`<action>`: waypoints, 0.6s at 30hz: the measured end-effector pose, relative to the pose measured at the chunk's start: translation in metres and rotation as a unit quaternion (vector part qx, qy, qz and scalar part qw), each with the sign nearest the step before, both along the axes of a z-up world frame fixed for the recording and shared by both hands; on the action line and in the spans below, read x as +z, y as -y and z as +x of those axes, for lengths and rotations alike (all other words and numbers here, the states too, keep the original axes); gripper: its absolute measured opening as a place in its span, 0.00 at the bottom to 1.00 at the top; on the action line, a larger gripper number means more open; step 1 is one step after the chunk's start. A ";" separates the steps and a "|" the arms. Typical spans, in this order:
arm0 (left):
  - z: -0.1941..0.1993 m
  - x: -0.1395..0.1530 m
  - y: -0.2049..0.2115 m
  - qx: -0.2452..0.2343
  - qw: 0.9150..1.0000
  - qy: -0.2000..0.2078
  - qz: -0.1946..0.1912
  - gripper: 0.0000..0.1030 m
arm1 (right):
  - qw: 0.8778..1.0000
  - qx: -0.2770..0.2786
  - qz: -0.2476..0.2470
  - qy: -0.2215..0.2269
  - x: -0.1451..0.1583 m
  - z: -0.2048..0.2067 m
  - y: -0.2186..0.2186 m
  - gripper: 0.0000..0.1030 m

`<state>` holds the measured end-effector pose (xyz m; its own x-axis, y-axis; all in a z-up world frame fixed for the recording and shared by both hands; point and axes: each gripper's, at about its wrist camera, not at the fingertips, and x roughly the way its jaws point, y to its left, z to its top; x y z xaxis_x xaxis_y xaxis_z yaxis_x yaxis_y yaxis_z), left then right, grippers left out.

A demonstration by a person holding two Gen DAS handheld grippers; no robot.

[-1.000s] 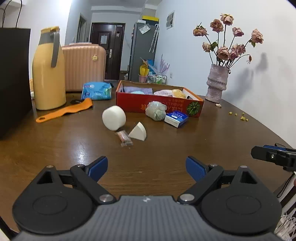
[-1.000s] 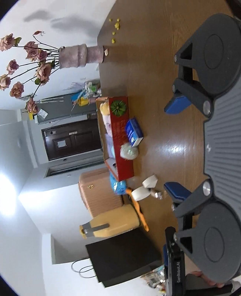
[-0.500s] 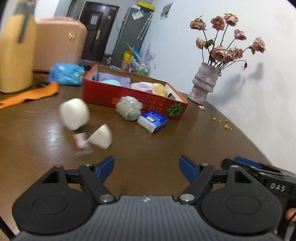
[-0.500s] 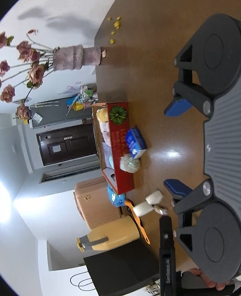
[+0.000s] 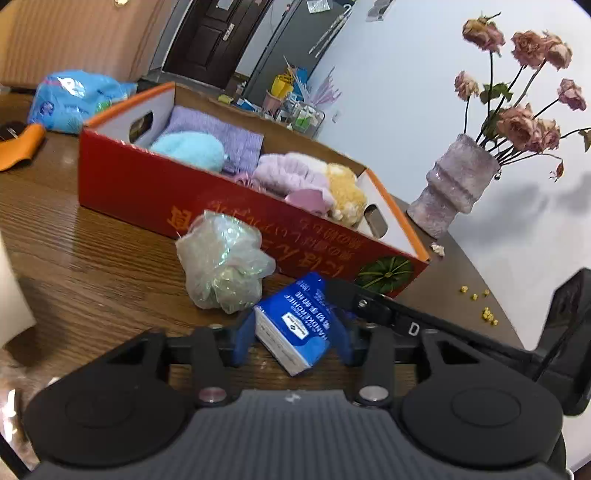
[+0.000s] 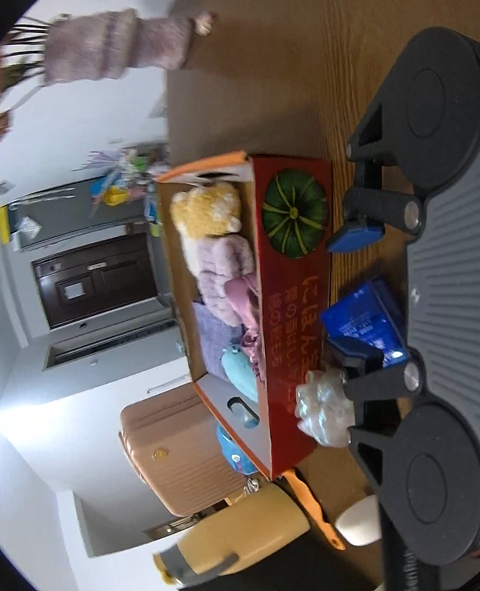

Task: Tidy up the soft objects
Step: 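Close the left tool on the small blue-and-white tissue box, then carry the blue tissue box with the left tool and release it in the box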

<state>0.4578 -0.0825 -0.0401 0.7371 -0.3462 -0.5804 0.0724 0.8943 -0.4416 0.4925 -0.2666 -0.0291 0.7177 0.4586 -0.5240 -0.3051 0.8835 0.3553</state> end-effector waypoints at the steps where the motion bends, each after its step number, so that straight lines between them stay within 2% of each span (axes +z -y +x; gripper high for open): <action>1: 0.002 -0.006 0.001 -0.005 1.000 -0.006 0.001 0.29 | 1.000 0.006 0.009 -0.008 -0.005 0.002 0.000 0.36; 4: 0.005 -0.011 -0.004 -0.009 1.000 -0.017 -0.015 0.25 | 0.999 0.004 0.039 -0.017 -0.011 0.002 0.004 0.30; 9: 0.003 -0.007 -0.011 -0.005 0.999 -0.026 -0.030 0.18 | 0.998 -0.011 0.046 -0.032 -0.009 -0.013 0.009 0.20; 13: -0.023 0.003 -0.009 -0.046 0.998 -0.029 -0.038 0.16 | 0.997 -0.038 0.057 -0.023 -0.005 -0.070 0.025 0.14; 18: -0.089 0.011 -0.008 -0.109 0.993 -0.037 -0.025 0.16 | 0.995 -0.066 0.074 -0.024 0.002 -0.166 0.034 0.12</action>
